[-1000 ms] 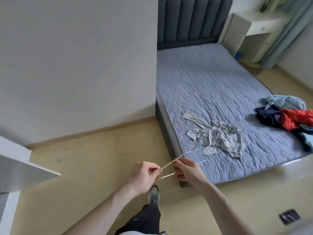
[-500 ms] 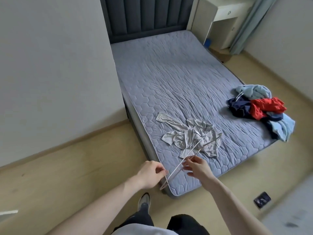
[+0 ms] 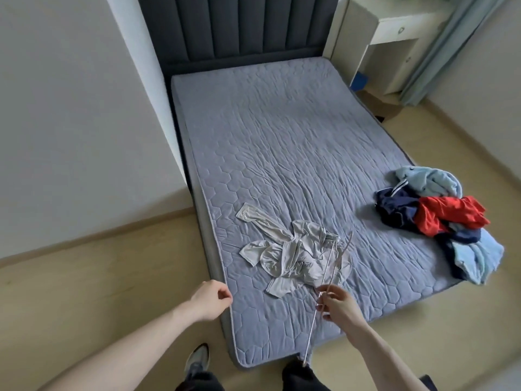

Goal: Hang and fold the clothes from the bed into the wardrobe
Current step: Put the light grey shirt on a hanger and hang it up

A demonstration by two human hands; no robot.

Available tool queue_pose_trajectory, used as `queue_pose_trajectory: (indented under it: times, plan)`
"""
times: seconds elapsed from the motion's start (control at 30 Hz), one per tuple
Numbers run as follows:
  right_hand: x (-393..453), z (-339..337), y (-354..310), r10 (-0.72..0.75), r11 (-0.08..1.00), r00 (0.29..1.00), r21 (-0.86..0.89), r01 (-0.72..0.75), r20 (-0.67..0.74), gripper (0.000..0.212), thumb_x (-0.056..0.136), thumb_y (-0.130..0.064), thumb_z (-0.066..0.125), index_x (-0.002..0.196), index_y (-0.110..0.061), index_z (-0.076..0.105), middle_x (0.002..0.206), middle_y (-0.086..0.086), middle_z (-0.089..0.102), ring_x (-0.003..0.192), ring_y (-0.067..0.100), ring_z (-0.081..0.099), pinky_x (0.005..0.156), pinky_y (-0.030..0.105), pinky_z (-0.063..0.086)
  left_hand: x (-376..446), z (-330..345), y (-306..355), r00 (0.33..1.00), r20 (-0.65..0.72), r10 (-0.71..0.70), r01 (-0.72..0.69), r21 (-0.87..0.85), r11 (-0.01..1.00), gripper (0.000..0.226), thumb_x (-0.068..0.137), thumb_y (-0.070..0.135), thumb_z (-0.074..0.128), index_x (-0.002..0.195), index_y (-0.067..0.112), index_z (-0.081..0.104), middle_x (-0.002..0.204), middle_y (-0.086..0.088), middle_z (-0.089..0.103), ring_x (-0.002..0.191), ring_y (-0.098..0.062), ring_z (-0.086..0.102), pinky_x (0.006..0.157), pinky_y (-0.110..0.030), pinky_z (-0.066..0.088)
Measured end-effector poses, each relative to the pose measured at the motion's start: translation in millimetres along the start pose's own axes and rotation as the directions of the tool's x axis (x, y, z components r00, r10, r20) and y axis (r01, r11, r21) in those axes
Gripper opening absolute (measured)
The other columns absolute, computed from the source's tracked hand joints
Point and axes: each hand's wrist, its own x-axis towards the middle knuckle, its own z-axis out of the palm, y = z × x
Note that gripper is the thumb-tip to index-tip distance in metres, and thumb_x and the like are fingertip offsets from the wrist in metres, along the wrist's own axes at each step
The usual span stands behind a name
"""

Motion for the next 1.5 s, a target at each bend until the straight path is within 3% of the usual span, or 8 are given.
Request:
queue_pose_trajectory:
  times: [0.27, 0.5, 0.83, 0.93, 1.03, 1.2, 1.33, 1.5]
  plan:
    - [95, -109, 4, 0.008, 0.991, 0.997, -0.133, 0.001, 0.071, 0.028, 0.102, -0.002, 0.046, 0.105, -0.013, 0.071, 0.089, 0.018, 0.075, 0.067, 0.016, 0.068, 0.054, 0.021, 0.047, 103, 73, 94, 0.979, 0.001, -0.206, 0.206, -0.009, 0.979, 0.018, 0.086, 0.026, 0.065, 0.069, 0.033, 0.064, 0.078, 0.016, 0.07, 0.086, -0.012, 0.069, 0.077, -0.022, 0.053]
    - [192, -139, 35, -0.034, 0.976, 0.998, -0.214, 0.043, 0.046, 0.034, 0.101, -0.006, 0.048, 0.1, -0.027, 0.074, 0.072, 0.0, 0.074, 0.073, 0.021, 0.074, 0.059, 0.026, 0.054, 228, 132, 145, 0.984, 0.005, -0.178, 0.178, 0.018, 0.984, 0.001, 0.087, 0.037, 0.064, 0.087, 0.037, 0.064, 0.117, 0.006, 0.062, 0.103, -0.018, 0.066, 0.094, -0.029, 0.051]
    - [326, -126, 128, -0.09, 0.986, 0.993, -0.148, 0.078, -0.071, 0.037, 0.103, -0.003, 0.049, 0.096, -0.029, 0.074, 0.075, 0.003, 0.07, 0.064, 0.02, 0.07, 0.07, 0.034, 0.053, 414, 253, 111, 0.932, 0.094, -0.35, 0.362, -0.234, 0.902, 0.03, 0.087, 0.025, 0.066, 0.115, 0.032, 0.075, 0.156, -0.008, 0.037, 0.145, -0.023, 0.038, 0.117, -0.024, 0.026]
    - [342, -119, 147, -0.087, 0.989, 0.993, -0.128, 0.076, -0.077, 0.034, 0.104, -0.007, 0.05, 0.098, -0.029, 0.075, 0.075, 0.003, 0.071, 0.062, 0.017, 0.068, 0.069, 0.033, 0.055, 444, 278, 97, 0.907, 0.156, -0.391, 0.421, -0.306, 0.854, 0.047, 0.074, 0.024, 0.074, 0.12, 0.024, 0.075, 0.142, -0.007, 0.059, 0.13, -0.024, 0.055, 0.113, -0.025, 0.039]
    - [351, -114, 163, -0.089, 0.987, 0.993, -0.143, 0.078, -0.074, 0.037, 0.103, -0.005, 0.05, 0.099, -0.033, 0.075, 0.076, 0.001, 0.071, 0.061, 0.017, 0.068, 0.07, 0.039, 0.056, 452, 282, 96, 0.883, 0.159, -0.442, 0.464, -0.441, 0.768, 0.04, 0.065, 0.031, 0.08, 0.103, 0.023, 0.071, 0.109, -0.001, 0.067, 0.11, -0.025, 0.064, 0.096, -0.029, 0.051]
    - [346, -112, 165, -0.124, 0.982, 0.987, -0.153, 0.107, -0.102, 0.04, 0.101, -0.002, 0.051, 0.1, -0.035, 0.074, 0.075, -0.002, 0.071, 0.059, 0.015, 0.066, 0.064, 0.026, 0.051, 419, 253, 107, 0.87, -0.095, -0.485, 0.339, -0.598, 0.726, 0.055, 0.08, 0.037, 0.083, 0.126, 0.019, 0.057, 0.118, 0.004, 0.057, 0.107, -0.016, 0.059, 0.086, -0.025, 0.048]
    - [316, -114, 139, -0.128, 0.983, 0.979, -0.149, 0.104, -0.157, 0.038, 0.101, -0.007, 0.052, 0.101, -0.04, 0.072, 0.077, -0.011, 0.071, 0.055, 0.008, 0.06, 0.061, 0.027, 0.047, 345, 194, 130, 0.915, -0.072, -0.397, 0.253, -0.664, 0.704, 0.025, 0.094, 0.029, 0.07, 0.096, 0.004, 0.069, 0.083, -0.002, 0.065, 0.071, -0.014, 0.056, 0.047, -0.012, 0.04]
    - [248, -120, 80, -0.18, 0.978, 0.967, -0.14, 0.156, -0.183, 0.027, 0.104, -0.013, 0.051, 0.1, -0.037, 0.064, 0.085, -0.016, 0.071, 0.08, 0.004, 0.067, 0.07, 0.027, 0.048, 220, 92, 165, 0.951, -0.295, -0.09, -0.092, -0.551, 0.829, 0.011, 0.098, 0.022, 0.067, 0.09, 0.017, 0.072, 0.081, 0.0, 0.071, 0.069, -0.003, 0.055, 0.063, -0.018, 0.041]
